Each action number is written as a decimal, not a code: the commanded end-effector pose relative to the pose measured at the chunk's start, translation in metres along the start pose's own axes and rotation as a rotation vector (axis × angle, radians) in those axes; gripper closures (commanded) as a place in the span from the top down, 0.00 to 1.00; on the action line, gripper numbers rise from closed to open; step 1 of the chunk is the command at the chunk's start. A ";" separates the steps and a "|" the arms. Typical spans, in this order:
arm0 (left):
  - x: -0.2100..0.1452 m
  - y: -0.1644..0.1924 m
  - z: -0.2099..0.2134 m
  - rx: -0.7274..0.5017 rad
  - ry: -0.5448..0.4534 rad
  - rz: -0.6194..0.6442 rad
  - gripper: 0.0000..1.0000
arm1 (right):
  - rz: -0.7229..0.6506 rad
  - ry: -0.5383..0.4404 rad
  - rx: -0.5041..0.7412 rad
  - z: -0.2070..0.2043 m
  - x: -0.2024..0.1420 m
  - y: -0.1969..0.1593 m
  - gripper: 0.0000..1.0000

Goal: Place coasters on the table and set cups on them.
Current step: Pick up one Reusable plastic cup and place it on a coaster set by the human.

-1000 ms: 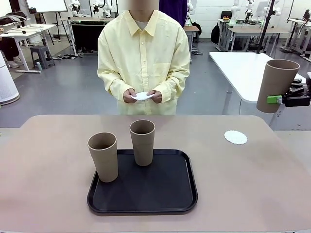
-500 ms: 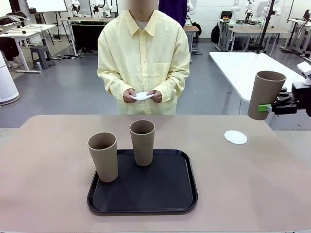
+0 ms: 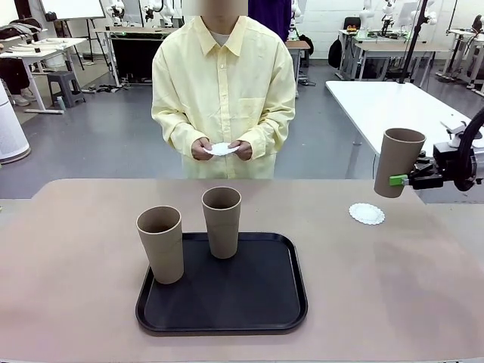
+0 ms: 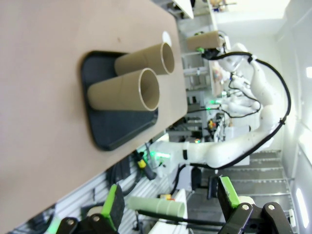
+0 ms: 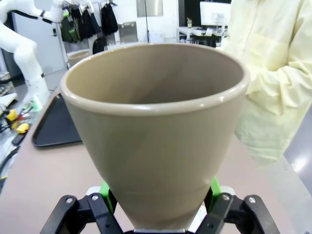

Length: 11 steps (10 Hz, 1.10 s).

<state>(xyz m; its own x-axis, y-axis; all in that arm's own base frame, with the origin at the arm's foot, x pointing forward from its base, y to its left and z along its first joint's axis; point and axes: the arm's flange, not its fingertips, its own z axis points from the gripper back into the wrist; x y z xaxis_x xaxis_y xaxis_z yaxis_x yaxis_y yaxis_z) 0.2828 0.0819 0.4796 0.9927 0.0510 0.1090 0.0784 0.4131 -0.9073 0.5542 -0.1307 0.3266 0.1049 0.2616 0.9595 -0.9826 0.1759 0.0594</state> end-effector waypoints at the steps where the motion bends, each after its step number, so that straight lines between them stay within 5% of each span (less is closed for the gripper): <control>1: -0.001 0.000 0.001 -0.008 -0.001 -0.009 1.00 | 0.018 0.017 0.009 -0.010 -0.013 -0.022 0.81; 11: -0.001 0.000 0.001 -0.008 -0.001 -0.009 1.00 | 0.043 0.013 0.055 -0.032 -0.050 -0.045 0.81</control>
<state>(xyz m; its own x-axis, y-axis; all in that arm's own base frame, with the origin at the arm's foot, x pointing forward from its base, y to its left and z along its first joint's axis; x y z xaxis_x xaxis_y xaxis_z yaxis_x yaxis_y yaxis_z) 0.2828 0.0819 0.4795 0.9927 0.0510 0.1089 0.0784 0.4131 -0.9073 0.5997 -0.1222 0.2637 0.0666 0.2787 0.9581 -0.9934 0.1081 0.0376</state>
